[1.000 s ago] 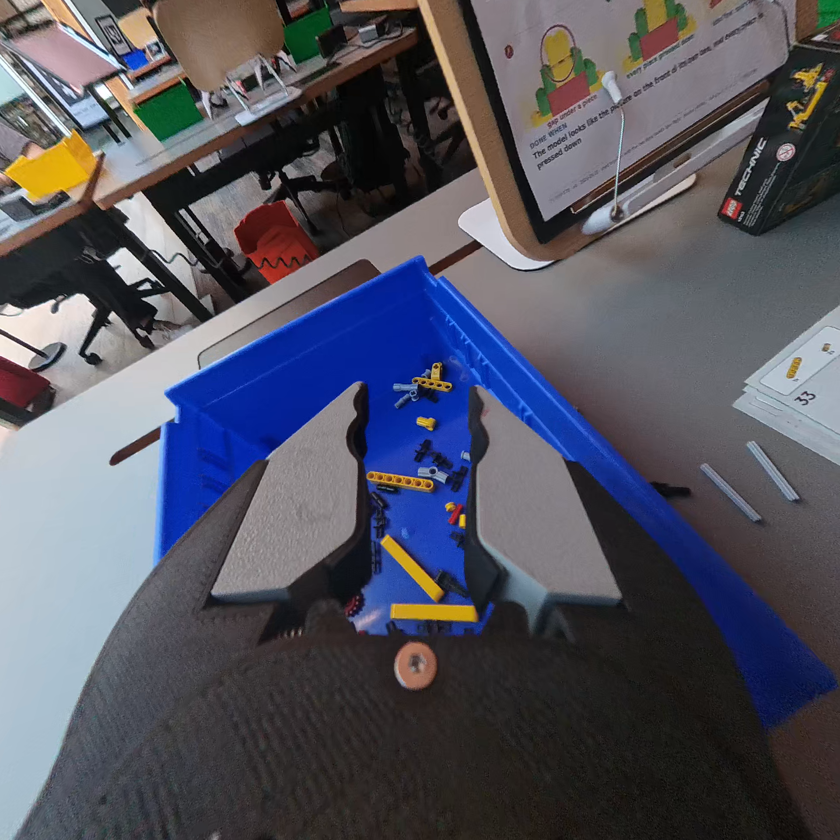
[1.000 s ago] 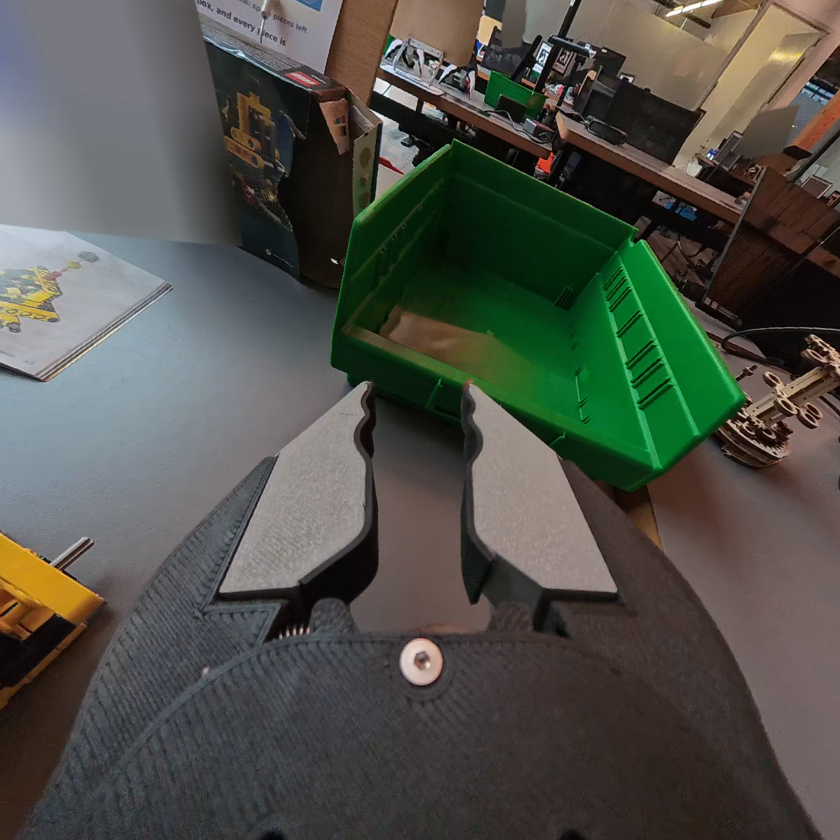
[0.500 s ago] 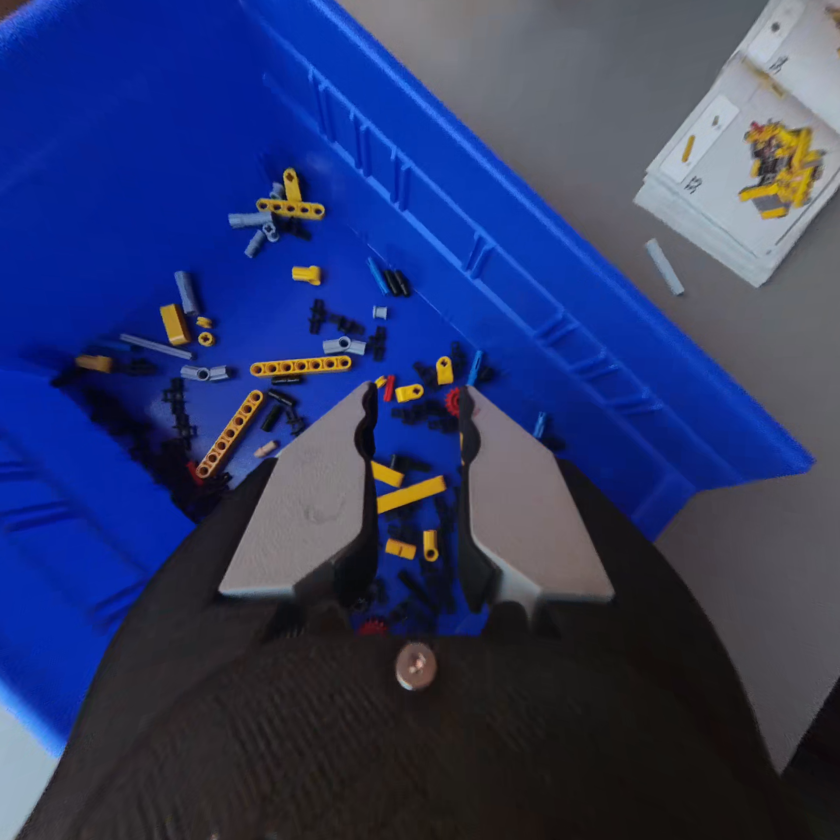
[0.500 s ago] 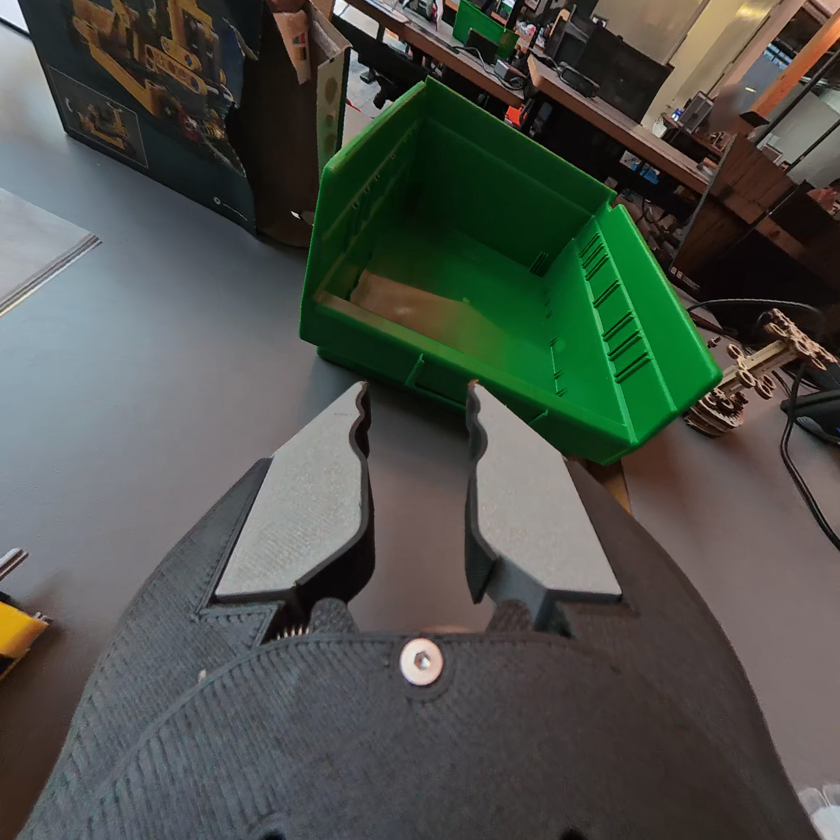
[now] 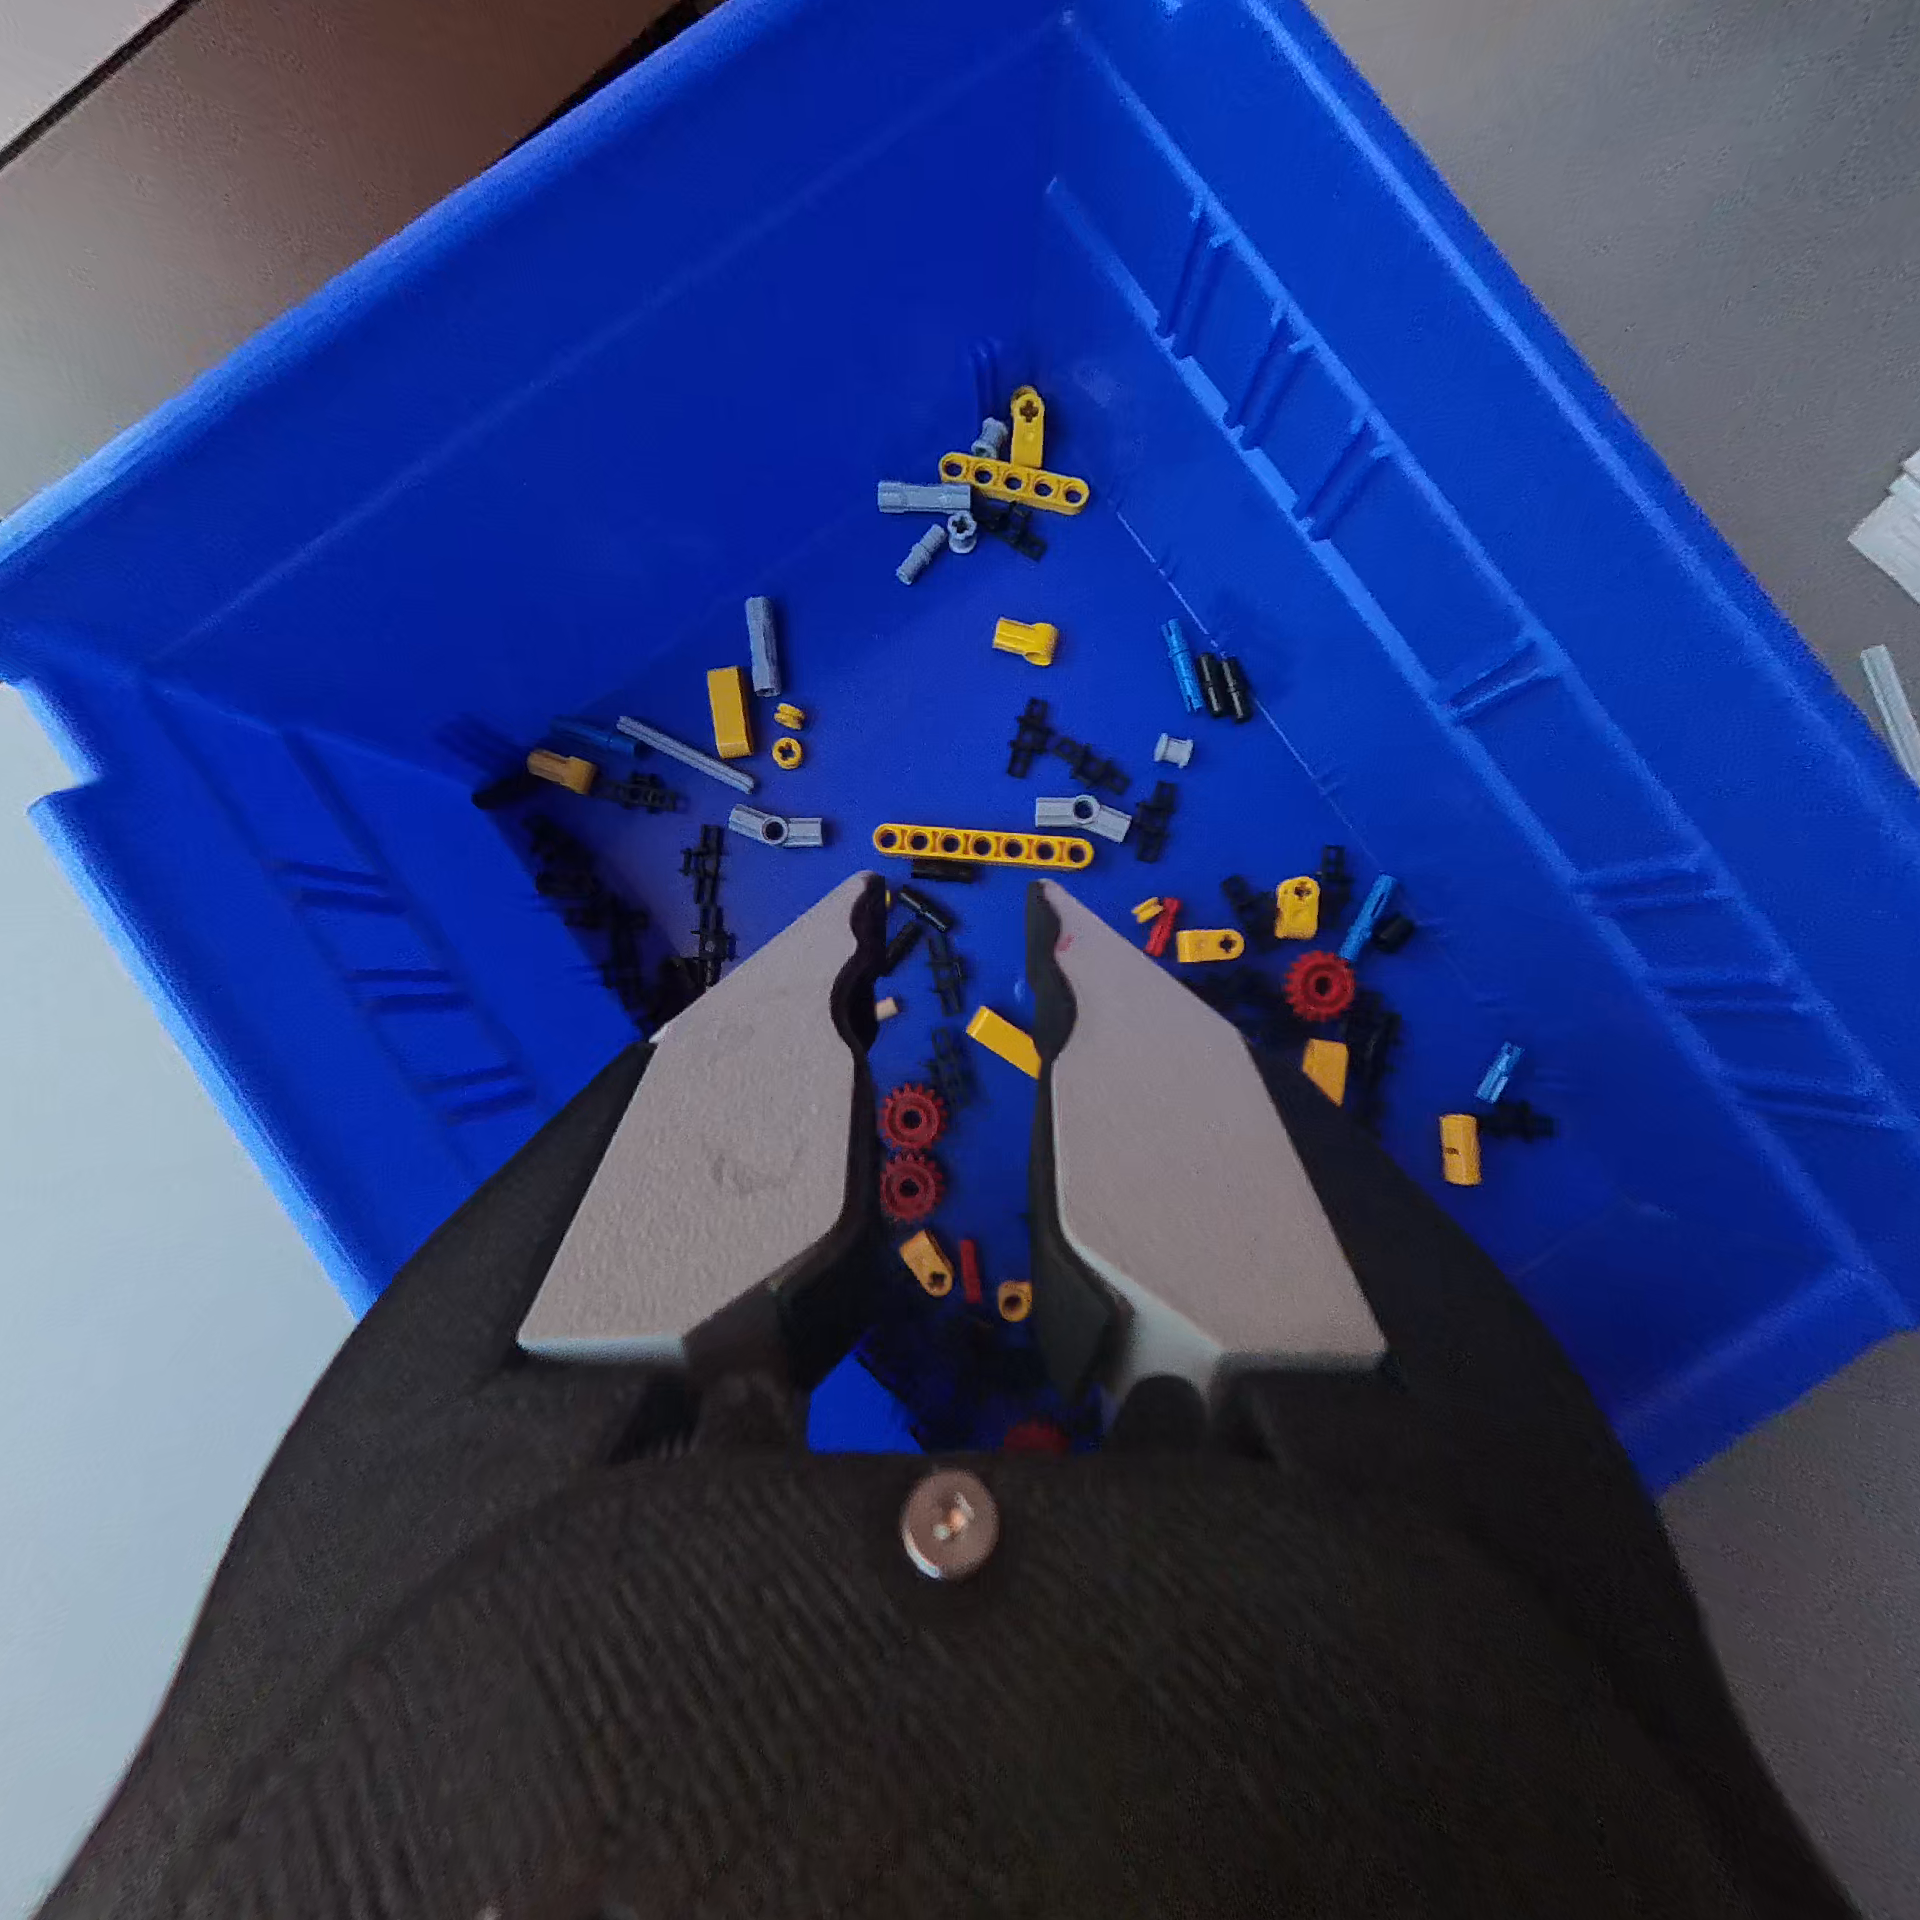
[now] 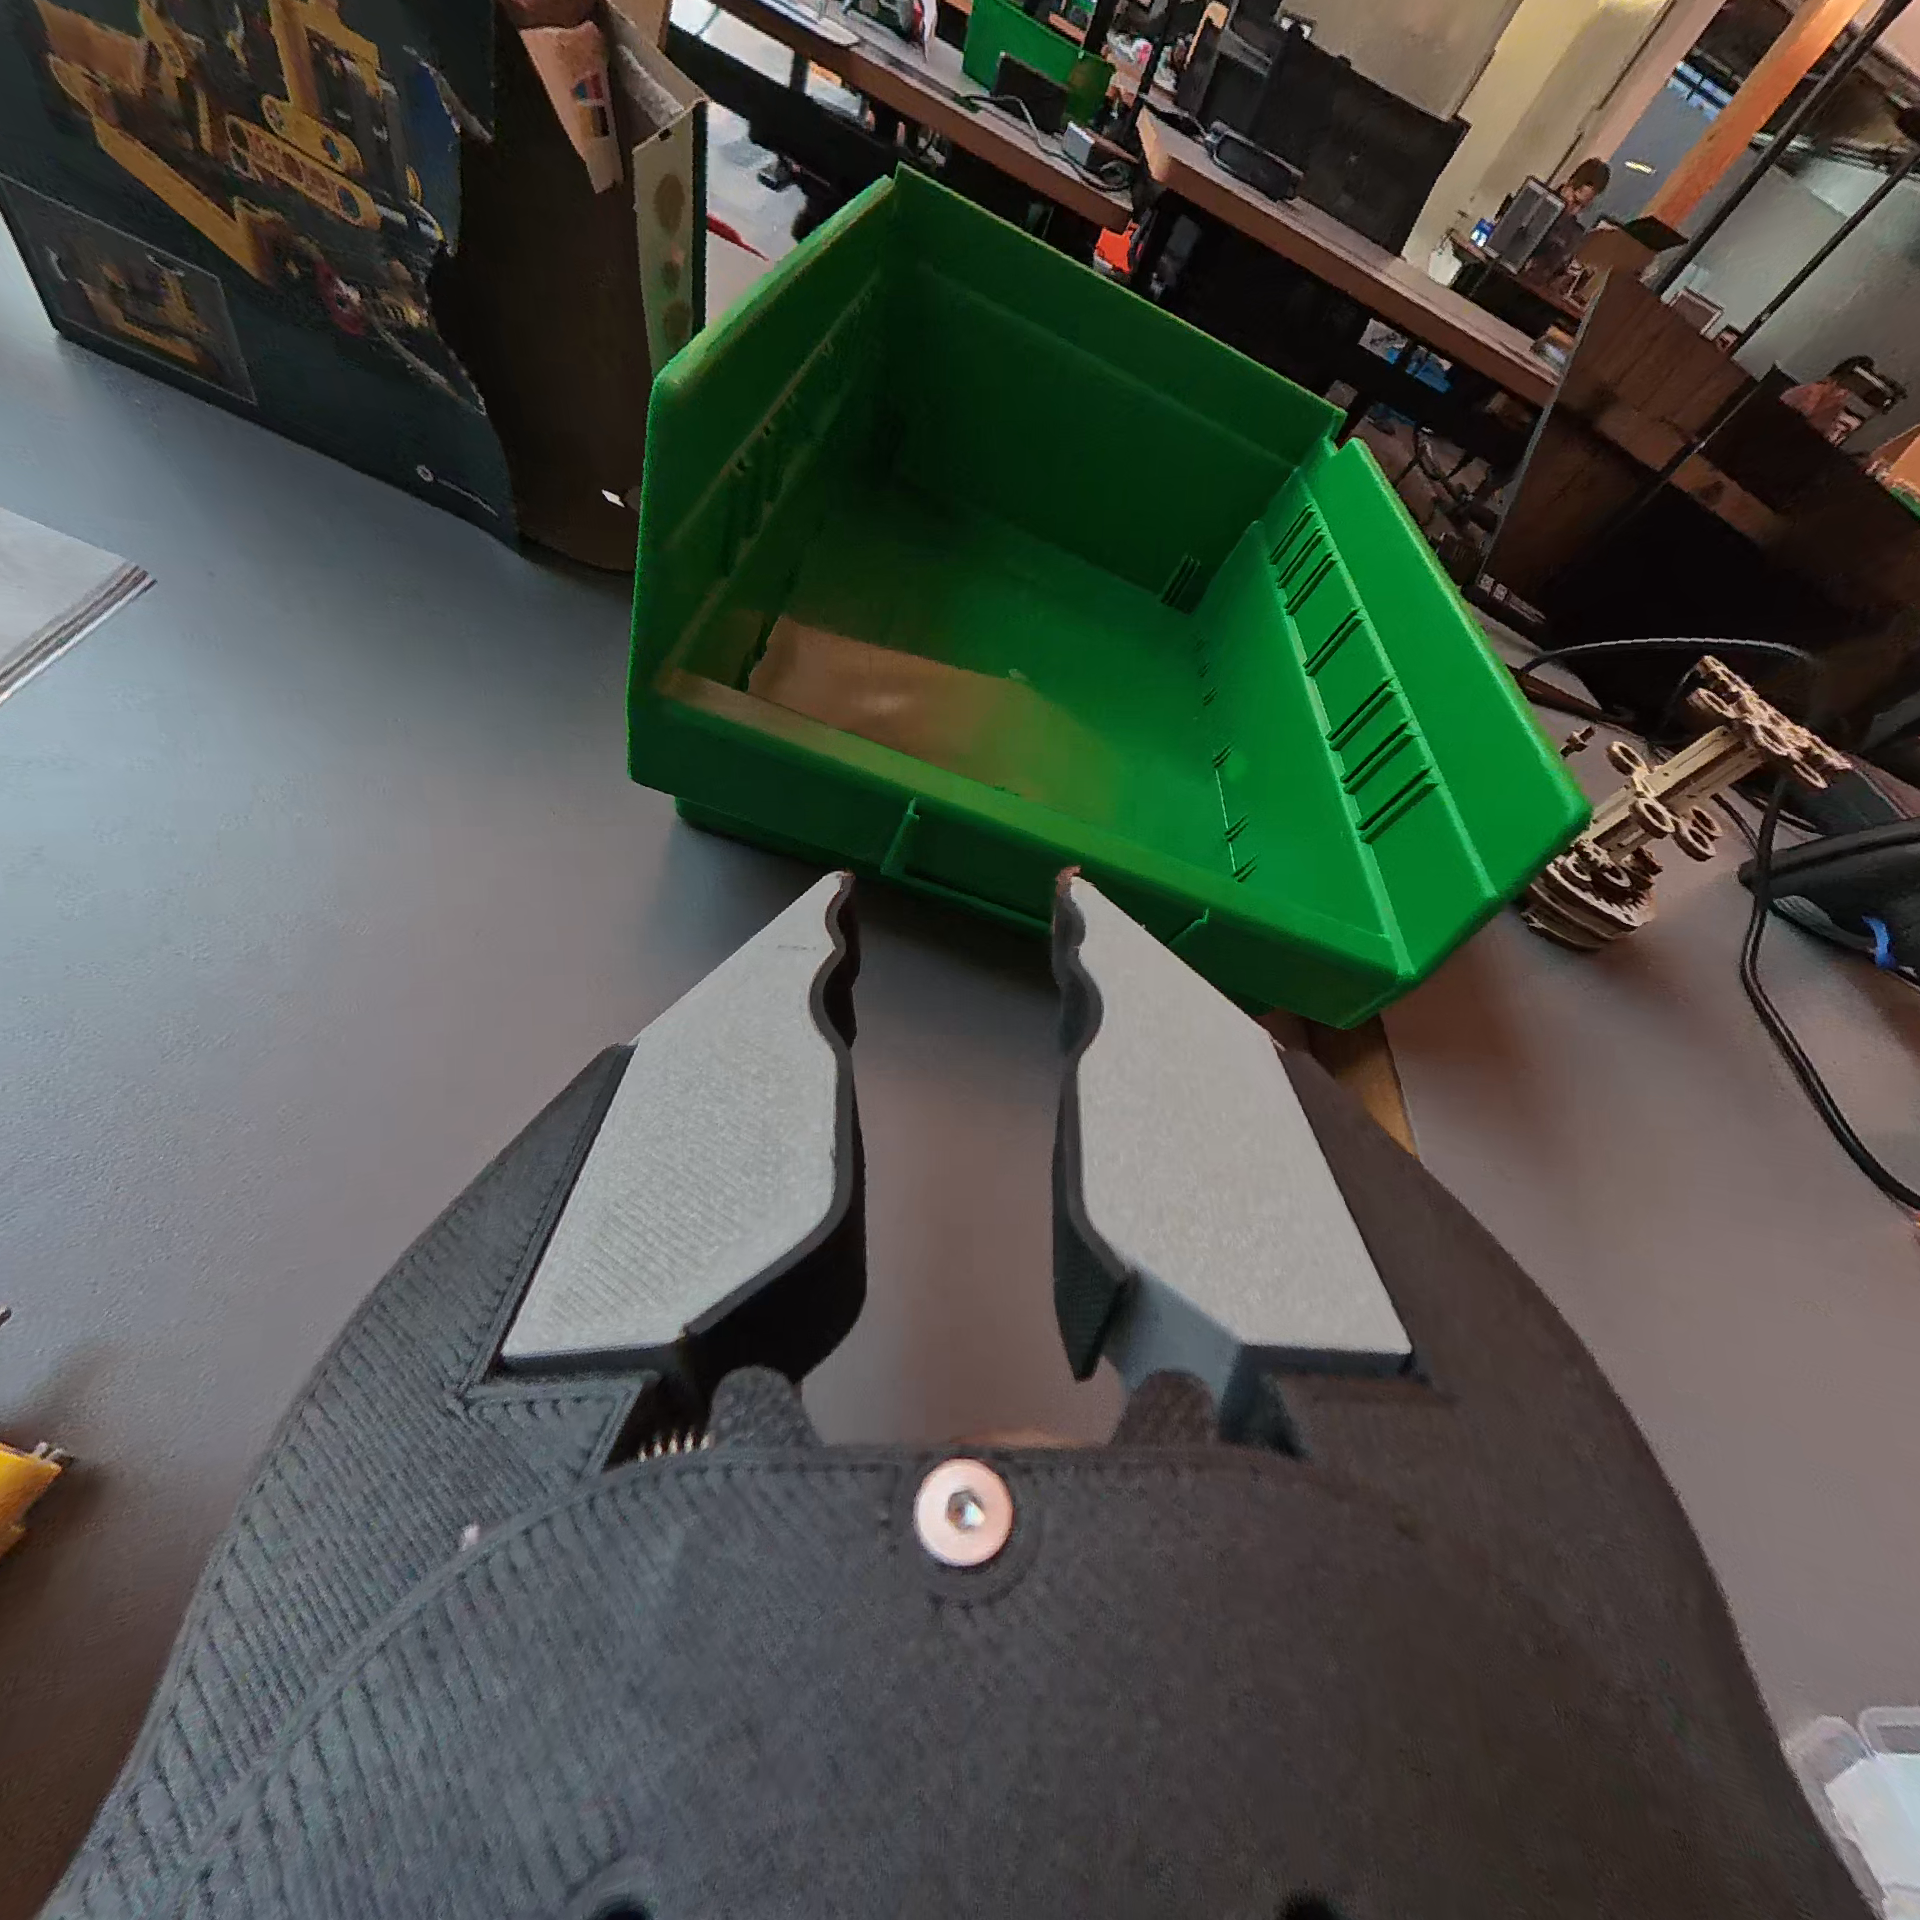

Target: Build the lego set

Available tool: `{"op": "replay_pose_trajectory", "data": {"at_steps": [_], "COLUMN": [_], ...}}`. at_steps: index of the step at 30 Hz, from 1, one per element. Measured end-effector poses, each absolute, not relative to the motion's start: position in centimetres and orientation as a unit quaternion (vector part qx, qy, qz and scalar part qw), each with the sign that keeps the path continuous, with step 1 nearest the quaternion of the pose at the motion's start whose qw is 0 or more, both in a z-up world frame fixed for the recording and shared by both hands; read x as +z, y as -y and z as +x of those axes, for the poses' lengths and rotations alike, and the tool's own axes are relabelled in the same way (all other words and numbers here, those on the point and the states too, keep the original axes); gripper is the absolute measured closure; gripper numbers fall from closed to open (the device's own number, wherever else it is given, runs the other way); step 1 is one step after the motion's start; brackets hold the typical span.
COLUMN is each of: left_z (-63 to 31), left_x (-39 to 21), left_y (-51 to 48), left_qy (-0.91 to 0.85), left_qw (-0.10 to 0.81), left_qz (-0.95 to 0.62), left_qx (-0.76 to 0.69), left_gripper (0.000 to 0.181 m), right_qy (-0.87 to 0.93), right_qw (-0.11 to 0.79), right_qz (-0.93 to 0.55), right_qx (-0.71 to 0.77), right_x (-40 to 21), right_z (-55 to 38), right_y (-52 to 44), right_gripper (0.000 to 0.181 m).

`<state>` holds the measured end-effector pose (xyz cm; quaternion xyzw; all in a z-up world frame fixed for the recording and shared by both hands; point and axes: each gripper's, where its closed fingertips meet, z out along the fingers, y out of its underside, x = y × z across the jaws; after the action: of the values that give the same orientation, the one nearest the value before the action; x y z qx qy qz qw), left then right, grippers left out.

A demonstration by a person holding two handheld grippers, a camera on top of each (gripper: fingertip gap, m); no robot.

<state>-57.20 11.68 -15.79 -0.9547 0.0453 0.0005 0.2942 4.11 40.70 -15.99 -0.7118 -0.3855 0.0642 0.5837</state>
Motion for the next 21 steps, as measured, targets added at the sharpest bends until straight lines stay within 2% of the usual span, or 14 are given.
{"op": "replay_pose_trajectory", "data": {"at_steps": [1, 4, 8, 14, 19, 21], "left_z": [-57.3, -57.5, -55.5, -52.7, -52.5, -52.6], "left_x": [-15.9, -15.6, -16.6, -19.8, -20.4, -20.5], "left_y": [-11.8, -12.6, -12.5, -11.2, -11.6, -11.6], "left_qy": [-0.041, -0.034, -0.08, -0.122, -0.108, -0.097], "left_qw": [0.294, 0.304, 0.266, 0.184, 0.178, 0.173], "left_qz": [-0.955, -0.952, -0.96, -0.973, -0.975, -0.977], "left_qx": [-0.006, -0.009, -0.03, -0.061, -0.078, -0.083], "left_gripper": [0.156, 0.159, 0.167, 0.164, 0.163, 0.172], "right_qy": [0.385, 0.386, 0.39, 0.388, 0.387, 0.389], "right_qw": [0.583, 0.582, 0.581, 0.581, 0.582, 0.581], "right_qz": [-0.712, -0.713, -0.713, -0.714, -0.712, -0.713], "right_qx": [0.065, 0.06, 0.055, 0.055, 0.056, 0.054], "right_x": [-16.0, -16.1, -16.2, -16.2, -16.1, -16.2], "right_z": [4.1, 4.1, 4.1, 4.2, 4.2, 4.1], "right_y": [-40.7, -40.7, -40.8, -40.8, -40.8, -40.8], "right_gripper": [0.147, 0.147, 0.147, 0.148, 0.148, 0.148]}}
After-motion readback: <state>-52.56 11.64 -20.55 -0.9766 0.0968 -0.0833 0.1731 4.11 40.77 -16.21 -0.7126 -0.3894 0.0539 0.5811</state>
